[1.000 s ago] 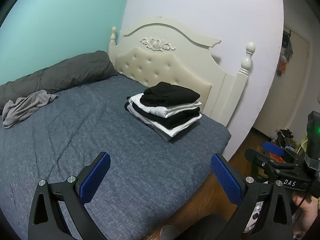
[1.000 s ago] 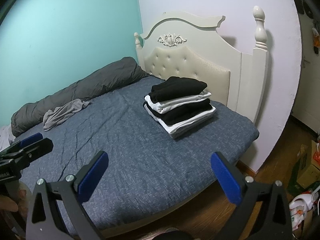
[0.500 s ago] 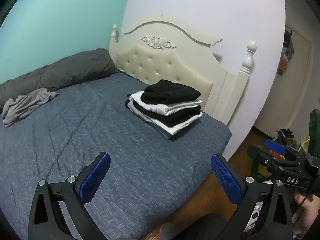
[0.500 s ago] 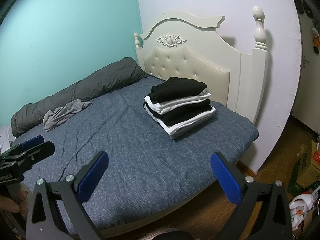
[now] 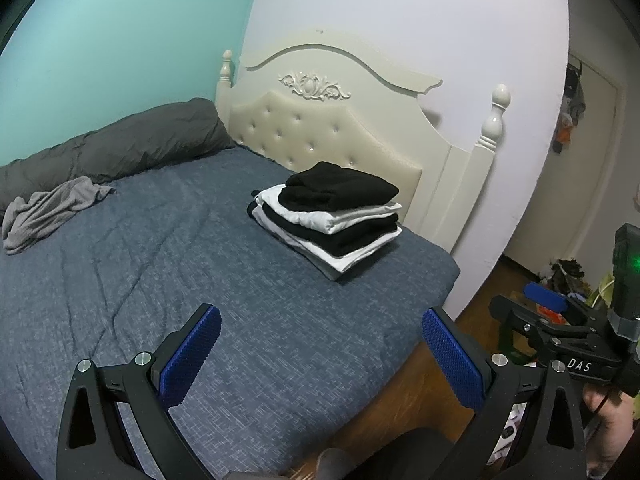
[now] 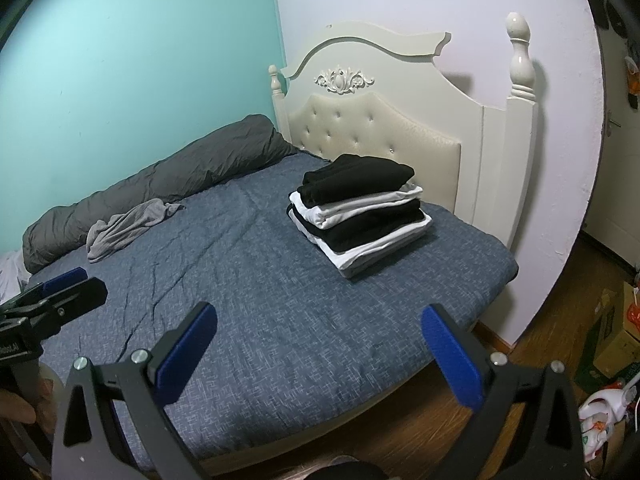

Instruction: Fold clothes

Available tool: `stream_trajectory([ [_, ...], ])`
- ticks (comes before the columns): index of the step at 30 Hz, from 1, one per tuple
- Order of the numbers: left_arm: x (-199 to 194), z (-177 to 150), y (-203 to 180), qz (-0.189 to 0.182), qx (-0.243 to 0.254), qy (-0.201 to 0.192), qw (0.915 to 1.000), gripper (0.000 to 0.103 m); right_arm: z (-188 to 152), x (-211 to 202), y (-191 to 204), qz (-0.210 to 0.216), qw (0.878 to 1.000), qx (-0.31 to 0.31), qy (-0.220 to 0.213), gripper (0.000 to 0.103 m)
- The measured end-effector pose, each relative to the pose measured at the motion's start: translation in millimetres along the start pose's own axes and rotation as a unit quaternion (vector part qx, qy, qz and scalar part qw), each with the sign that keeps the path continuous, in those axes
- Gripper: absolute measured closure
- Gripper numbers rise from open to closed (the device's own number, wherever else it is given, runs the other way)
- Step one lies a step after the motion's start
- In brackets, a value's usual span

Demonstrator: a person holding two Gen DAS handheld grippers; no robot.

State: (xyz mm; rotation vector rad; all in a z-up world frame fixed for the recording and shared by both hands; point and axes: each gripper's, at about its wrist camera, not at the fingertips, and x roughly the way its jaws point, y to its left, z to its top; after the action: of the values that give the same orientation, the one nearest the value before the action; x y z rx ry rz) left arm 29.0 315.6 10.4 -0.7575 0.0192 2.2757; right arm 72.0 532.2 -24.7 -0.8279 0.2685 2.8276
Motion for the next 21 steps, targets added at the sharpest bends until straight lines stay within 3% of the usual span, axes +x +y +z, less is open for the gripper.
stream_trajectory([
  [21,-1.8,0.2,4.8,0.006,-0.003,-0.004,1.0,0.0,0.0,1.6,-0.1,0.002,1.0,0.001,0.002,0.0],
])
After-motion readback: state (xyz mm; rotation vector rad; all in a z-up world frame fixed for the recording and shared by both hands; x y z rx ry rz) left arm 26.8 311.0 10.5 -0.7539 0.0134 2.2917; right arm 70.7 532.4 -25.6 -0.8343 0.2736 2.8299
